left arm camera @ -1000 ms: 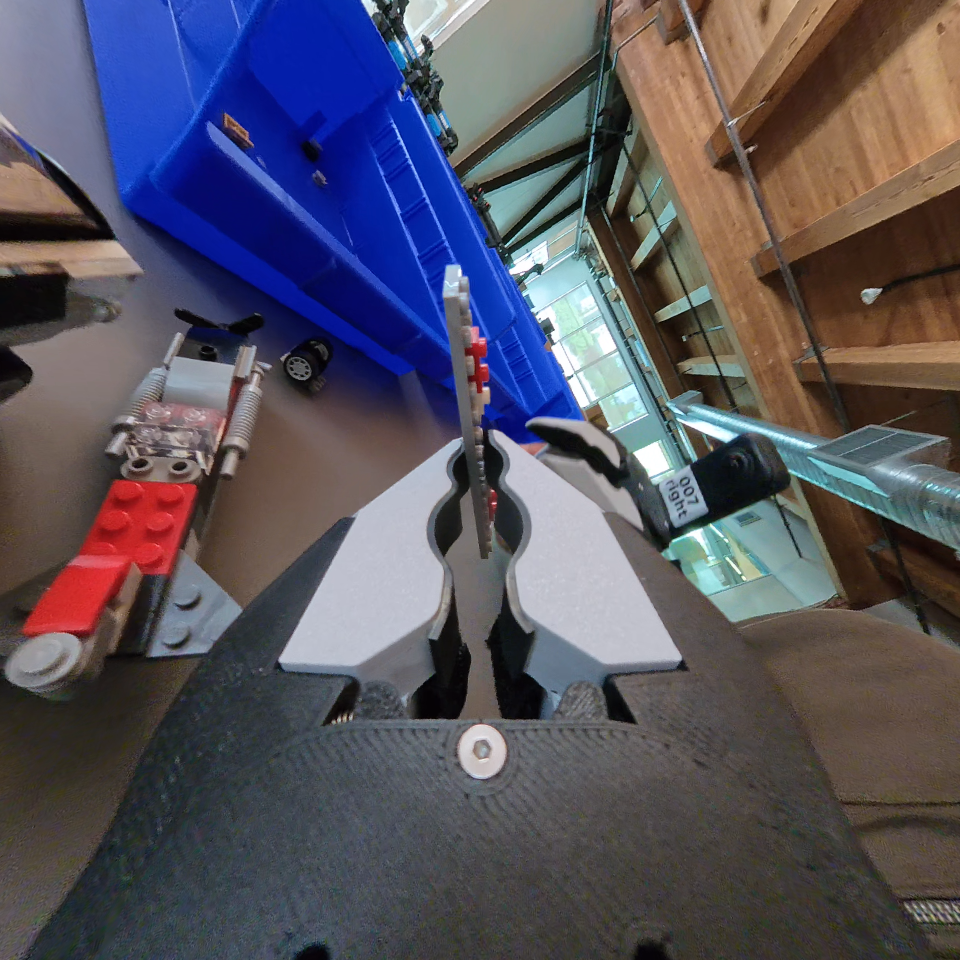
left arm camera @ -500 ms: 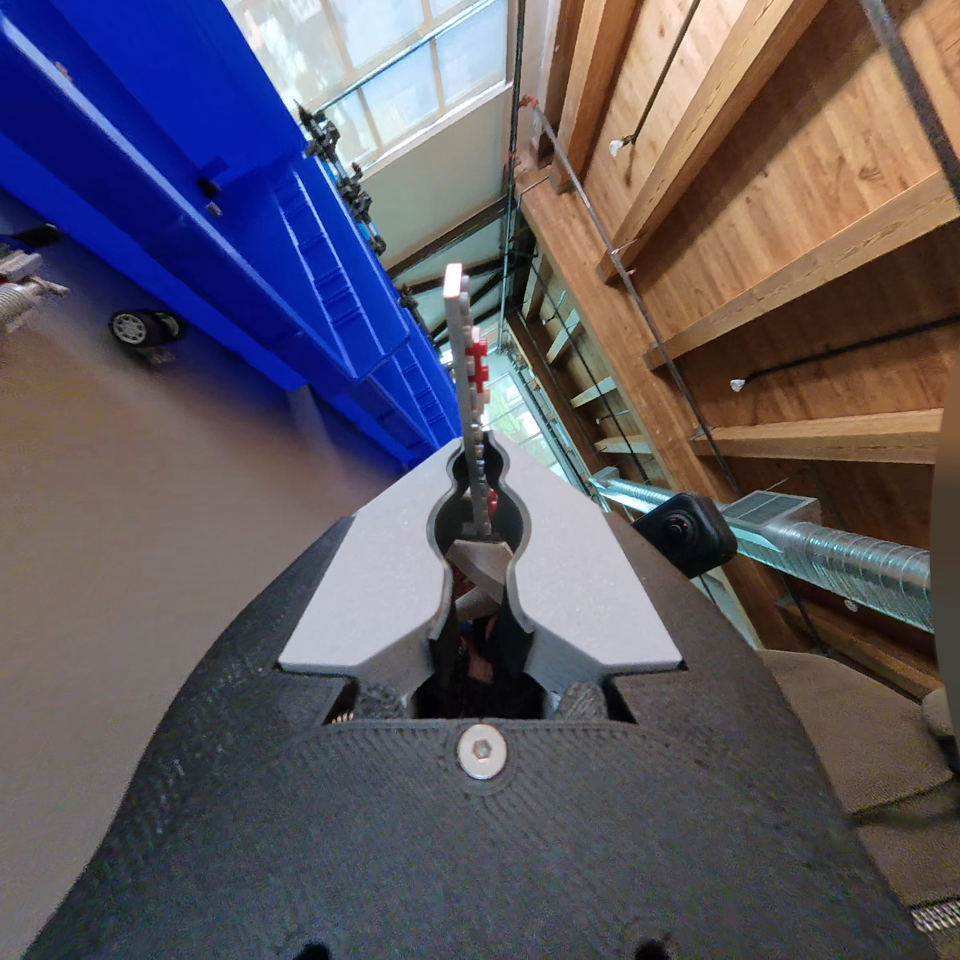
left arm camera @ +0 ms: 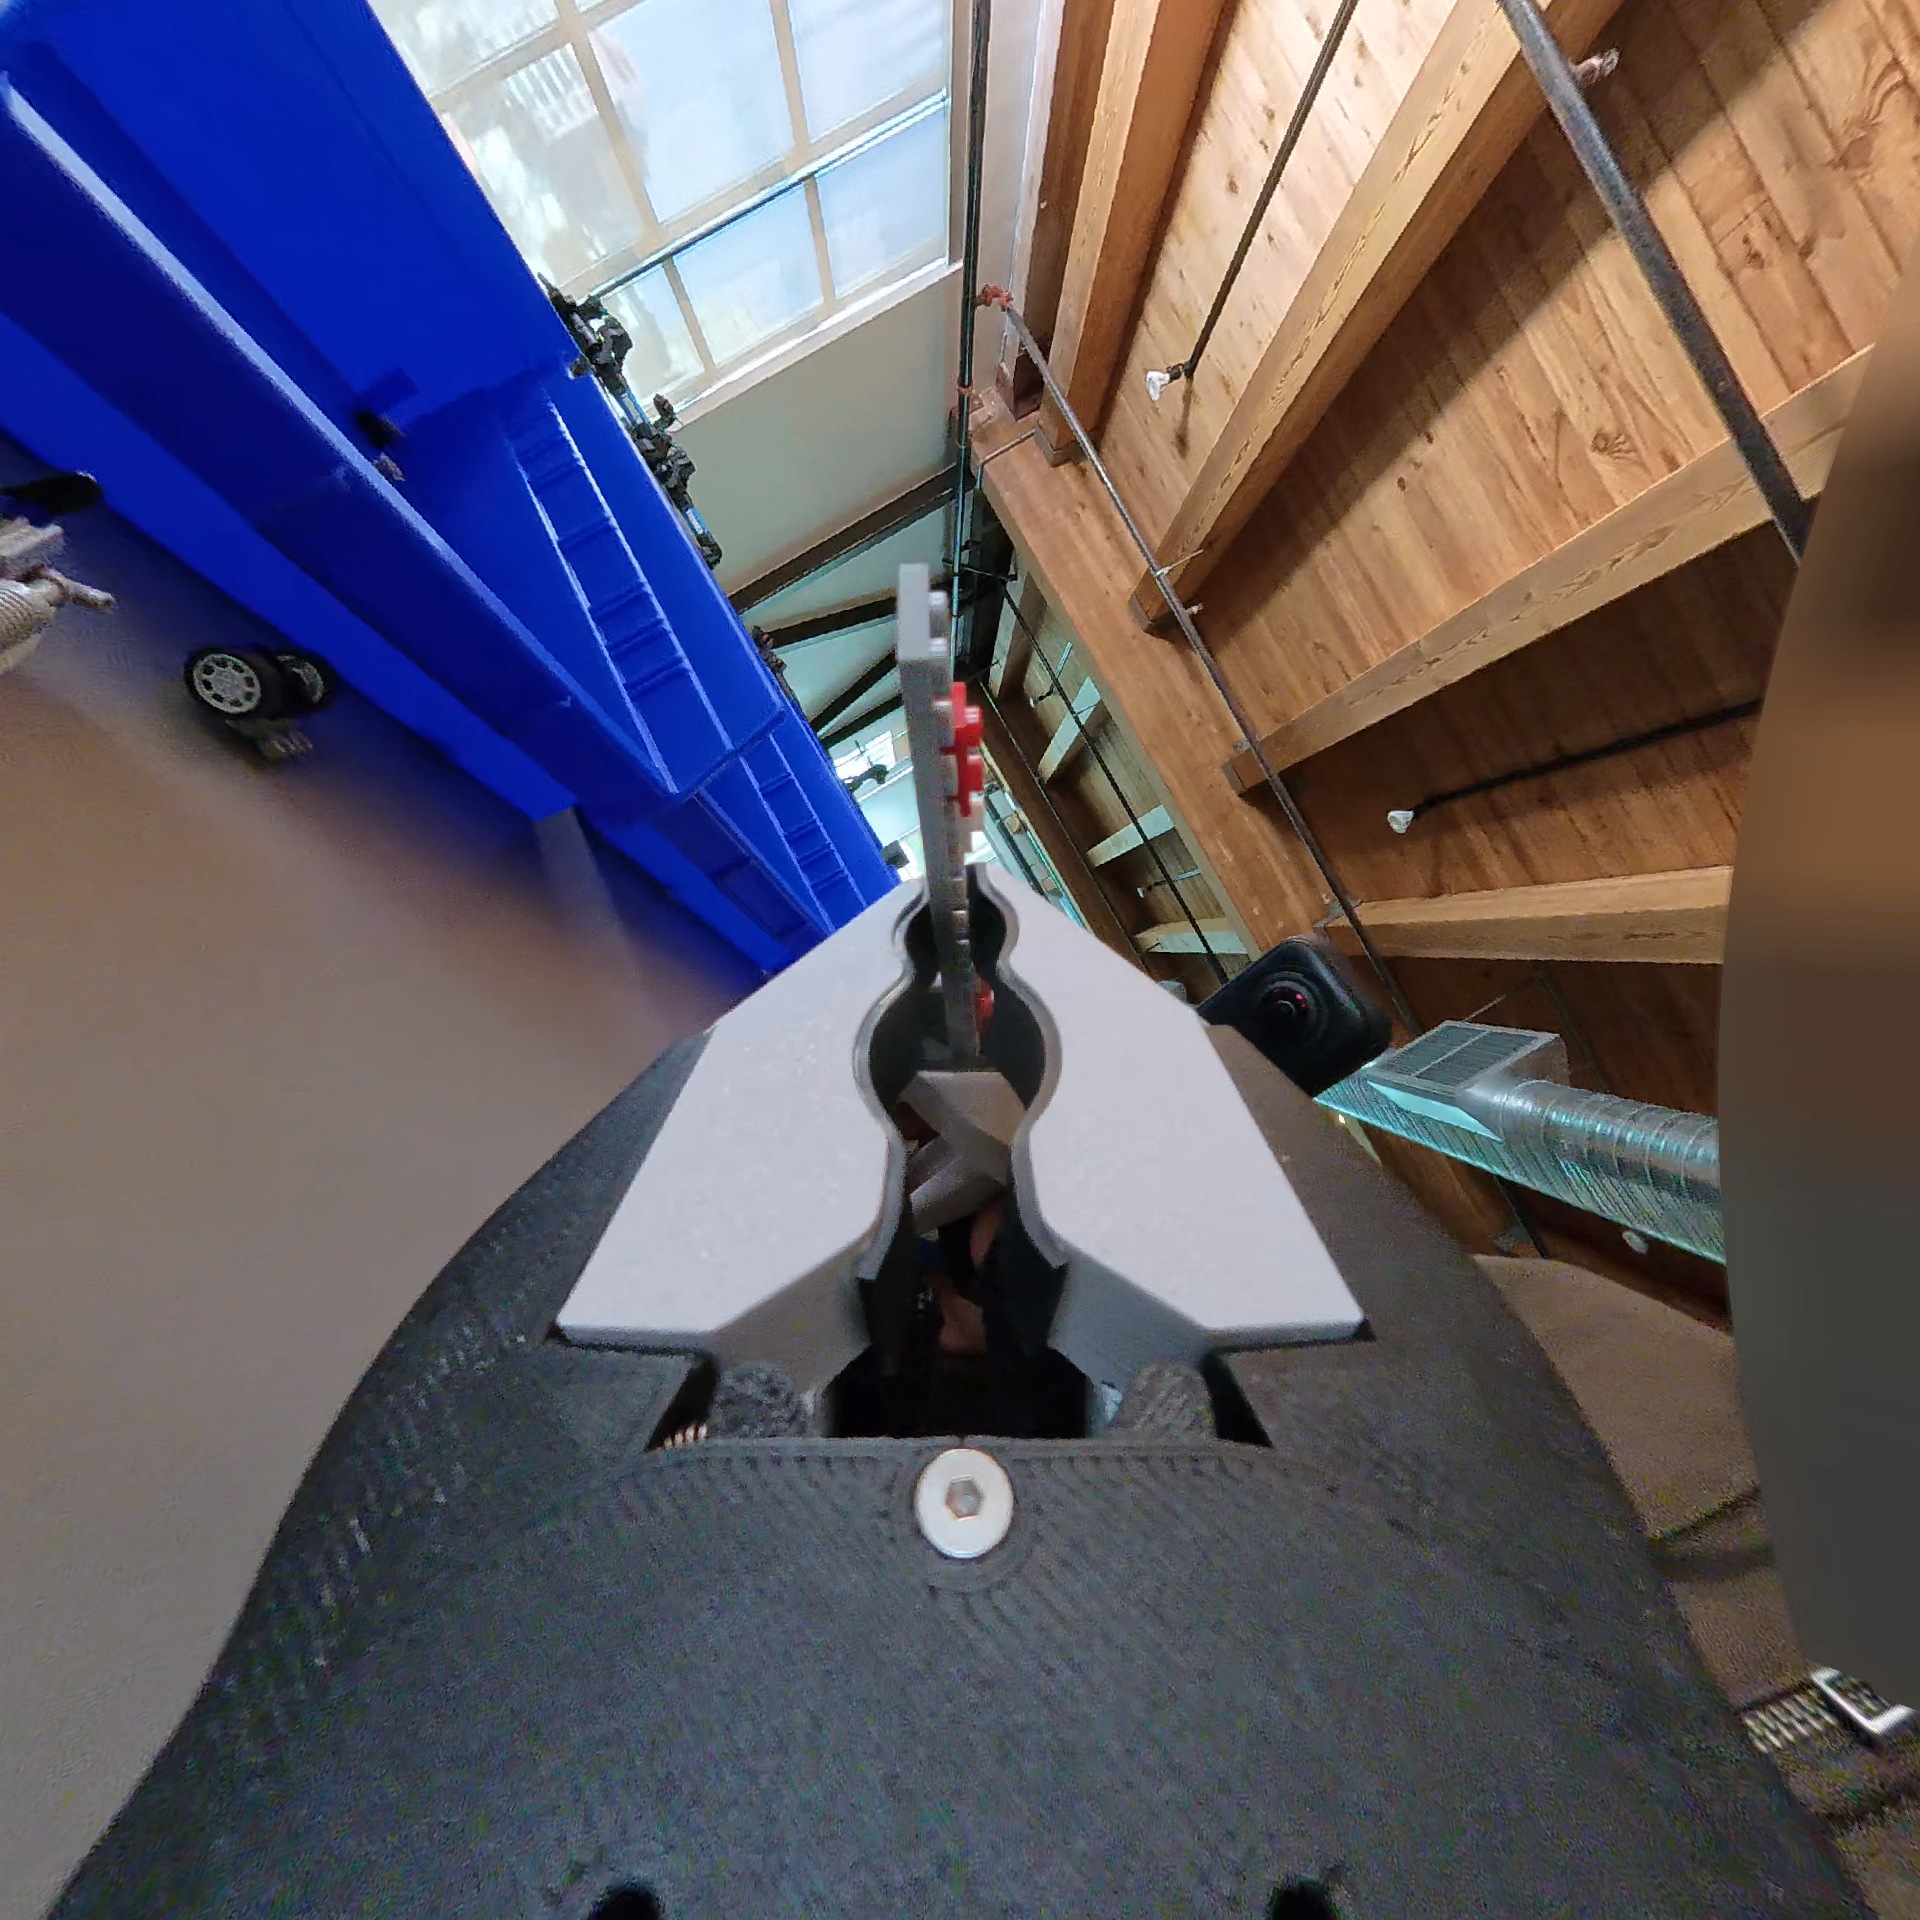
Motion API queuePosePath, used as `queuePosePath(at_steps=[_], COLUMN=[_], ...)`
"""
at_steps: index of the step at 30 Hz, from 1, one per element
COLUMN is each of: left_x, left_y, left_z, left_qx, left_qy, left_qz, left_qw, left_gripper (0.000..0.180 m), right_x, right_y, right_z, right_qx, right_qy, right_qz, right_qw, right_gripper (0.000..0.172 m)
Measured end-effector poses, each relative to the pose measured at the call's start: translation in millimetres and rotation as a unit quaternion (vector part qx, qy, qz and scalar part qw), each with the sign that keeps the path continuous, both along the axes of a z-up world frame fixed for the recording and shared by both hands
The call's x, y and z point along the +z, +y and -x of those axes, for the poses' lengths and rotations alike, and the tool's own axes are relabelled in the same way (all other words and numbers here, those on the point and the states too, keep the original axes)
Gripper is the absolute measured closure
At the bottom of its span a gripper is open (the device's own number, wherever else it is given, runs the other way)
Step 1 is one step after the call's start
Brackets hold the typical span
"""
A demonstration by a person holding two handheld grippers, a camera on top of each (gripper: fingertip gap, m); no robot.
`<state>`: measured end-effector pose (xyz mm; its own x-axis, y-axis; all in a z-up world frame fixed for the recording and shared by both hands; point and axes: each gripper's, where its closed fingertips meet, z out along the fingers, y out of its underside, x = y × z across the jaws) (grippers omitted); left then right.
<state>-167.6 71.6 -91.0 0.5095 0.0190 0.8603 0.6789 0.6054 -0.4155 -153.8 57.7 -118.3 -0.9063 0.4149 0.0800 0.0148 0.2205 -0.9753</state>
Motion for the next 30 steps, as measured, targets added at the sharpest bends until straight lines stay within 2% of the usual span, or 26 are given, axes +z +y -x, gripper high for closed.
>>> queuePosePath(at_steps=[2,6,9,12,17,23,25,30], left_x=[2.0,11.0,18.5,27.3,32.0,21.4,18.2,15.3], left_y=[-2.4,-7.9,-7.2,-11.6,-4.0,11.8,15.6,27.4], left_z=[-0.1,-13.8,-38.6,-53.8,-55.6,-47.9,-44.5,-41.3], left_qx=[0.006,0.039,0.062,0.098,0.110,0.074,0.058,0.021], left_qy=[0.006,0.038,0.079,0.116,0.130,0.128,0.124,0.132], left_qz=[-0.001,0.012,0.042,0.060,0.077,0.069,0.067,0.080], left_qw=[1.000,0.998,0.994,0.987,0.982,0.987,0.988,0.988], left_gripper=[0.176,0.176,0.175,0.175,0.175,0.175,0.175,0.175], right_x=[1.8,15.0,34.5,45.0,49.8,33.0,28.9,24.2], right_y=[-0.8,0.4,3.2,3.3,3.7,17.3,20.3,28.6], right_z=[1.3,-11.3,-35.7,-53.3,-60.0,-39.5,-35.8,-32.6], right_qx=[0.004,0.002,-0.006,-0.029,-0.059,-0.099,-0.103,-0.124], right_qy=[-0.001,0.023,0.102,0.195,0.258,0.252,0.244,0.233], right_qz=[0.004,0.024,0.037,0.008,-0.027,-0.053,-0.051,-0.046], right_qw=[1.000,0.999,0.994,0.980,0.964,0.961,0.963,0.963], right_gripper=[0.155,0.140,0.138,0.141,0.146,0.148,0.154,0.156])
